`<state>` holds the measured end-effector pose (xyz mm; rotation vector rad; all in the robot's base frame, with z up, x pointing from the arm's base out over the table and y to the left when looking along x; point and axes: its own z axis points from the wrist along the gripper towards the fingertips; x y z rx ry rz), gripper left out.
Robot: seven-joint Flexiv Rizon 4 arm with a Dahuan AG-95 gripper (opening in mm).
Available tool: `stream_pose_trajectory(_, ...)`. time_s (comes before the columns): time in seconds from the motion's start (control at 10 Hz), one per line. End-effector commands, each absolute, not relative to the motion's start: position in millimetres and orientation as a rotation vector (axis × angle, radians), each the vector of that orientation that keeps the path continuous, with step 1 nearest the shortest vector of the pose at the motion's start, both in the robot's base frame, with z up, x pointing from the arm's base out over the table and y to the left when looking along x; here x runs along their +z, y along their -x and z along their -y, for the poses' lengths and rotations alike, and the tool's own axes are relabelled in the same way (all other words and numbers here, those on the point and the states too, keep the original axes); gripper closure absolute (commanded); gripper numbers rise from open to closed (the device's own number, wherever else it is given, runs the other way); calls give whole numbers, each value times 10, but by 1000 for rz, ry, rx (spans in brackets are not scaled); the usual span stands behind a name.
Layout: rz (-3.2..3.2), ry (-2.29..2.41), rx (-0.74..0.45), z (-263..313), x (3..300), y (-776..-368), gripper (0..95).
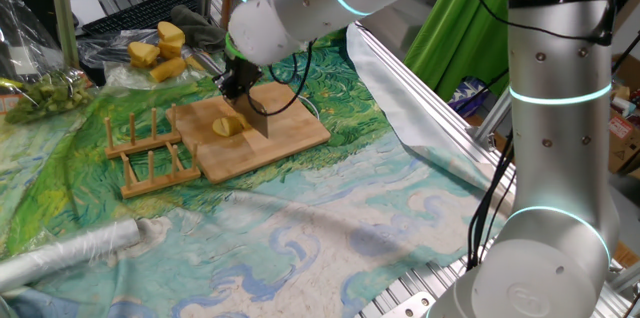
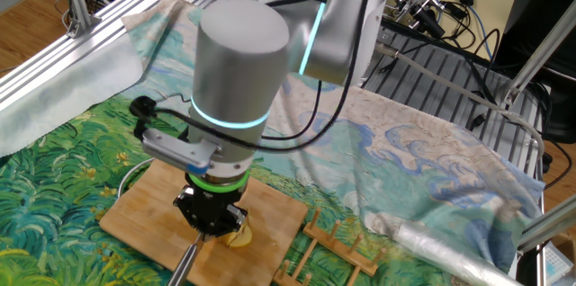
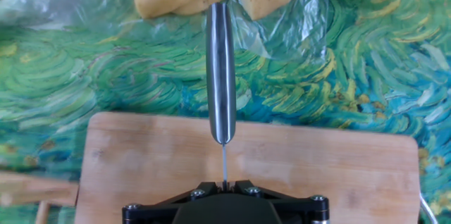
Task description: Chop the potatoes
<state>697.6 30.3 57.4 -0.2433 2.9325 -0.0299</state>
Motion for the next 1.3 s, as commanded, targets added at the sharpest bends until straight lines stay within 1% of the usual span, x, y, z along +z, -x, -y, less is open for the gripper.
stream_pose_trajectory(0.1, -2926, 241, -37, -298, 594, -7006, 950)
stream_pose_trajectory(0.2, -2928, 240, -38, -302, 584, -7009, 950)
stream_pose_trajectory(0.3, -2919, 234, -34, -320, 513, -7030, 950)
stream_pose_trajectory(0.5, -2894, 217, -34, -358, 291, -7074, 950)
stream_pose_trajectory(0.6, -2902, 213, -36, -363, 282, -7069, 950)
stream_pose_trajectory(0.9, -2904, 220, -25, -348, 415, -7065, 950)
stream_pose_trajectory(1.3, -2891, 211, -21, -352, 406, -7032, 950)
